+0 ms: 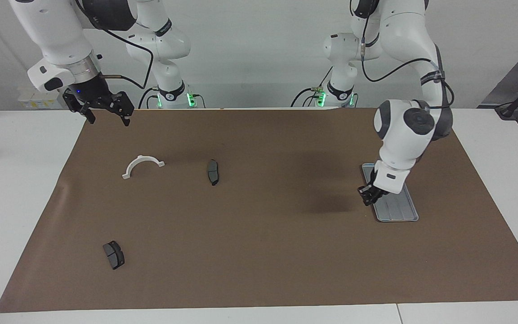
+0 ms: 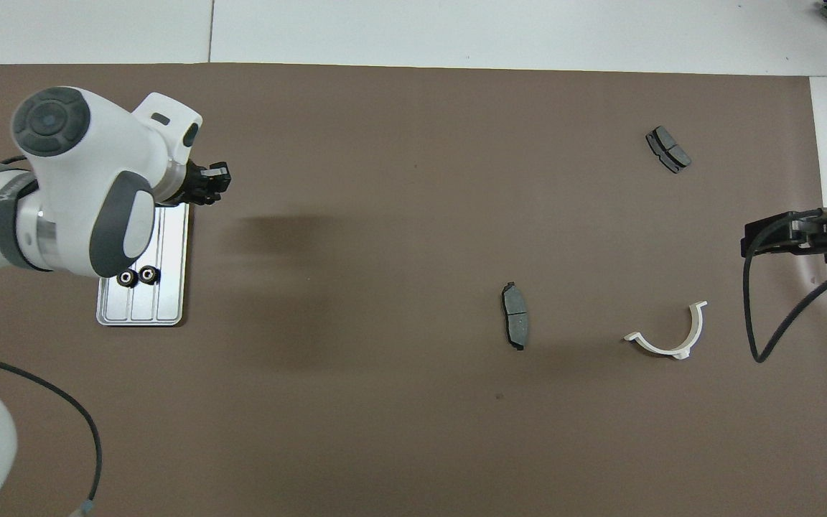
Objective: Place bearing gear from tray to pile
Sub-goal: 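Carry the gear with the left gripper to mid-table and release it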
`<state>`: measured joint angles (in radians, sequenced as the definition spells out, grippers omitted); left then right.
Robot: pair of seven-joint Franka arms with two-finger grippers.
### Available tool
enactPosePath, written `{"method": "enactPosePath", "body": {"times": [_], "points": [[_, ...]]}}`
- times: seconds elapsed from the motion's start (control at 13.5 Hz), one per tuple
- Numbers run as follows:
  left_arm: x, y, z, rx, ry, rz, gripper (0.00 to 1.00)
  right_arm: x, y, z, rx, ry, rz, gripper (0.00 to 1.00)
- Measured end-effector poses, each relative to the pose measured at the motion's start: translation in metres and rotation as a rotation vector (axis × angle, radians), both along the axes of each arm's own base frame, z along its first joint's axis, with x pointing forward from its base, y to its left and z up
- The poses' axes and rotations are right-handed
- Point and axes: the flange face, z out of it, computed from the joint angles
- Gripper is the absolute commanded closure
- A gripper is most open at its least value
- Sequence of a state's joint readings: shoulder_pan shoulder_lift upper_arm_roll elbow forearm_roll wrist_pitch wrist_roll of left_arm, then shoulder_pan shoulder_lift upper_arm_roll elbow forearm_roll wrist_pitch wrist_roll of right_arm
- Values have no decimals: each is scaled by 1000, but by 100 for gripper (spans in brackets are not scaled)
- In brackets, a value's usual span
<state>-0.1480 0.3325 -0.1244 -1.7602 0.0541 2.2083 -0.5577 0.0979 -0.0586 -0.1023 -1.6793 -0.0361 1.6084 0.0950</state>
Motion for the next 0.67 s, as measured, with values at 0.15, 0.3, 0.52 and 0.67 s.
{"method": "enactPosePath", "body": {"times": [0.15,0.3,0.52,0.67], "points": [[-15,-68,-1,-45,-43,34,100,1,3,-3,0,0,5,0],[-33,-127,-14,-86,-64,32,100,0,13,-4,0,2,20,0],[-59,-193,-39,-135,-87,18,100,1,16,-5,-1,-4,-23,0],[-69,-215,-64,-152,-89,8,99,2,16,-7,0,-8,-29,0]]}}
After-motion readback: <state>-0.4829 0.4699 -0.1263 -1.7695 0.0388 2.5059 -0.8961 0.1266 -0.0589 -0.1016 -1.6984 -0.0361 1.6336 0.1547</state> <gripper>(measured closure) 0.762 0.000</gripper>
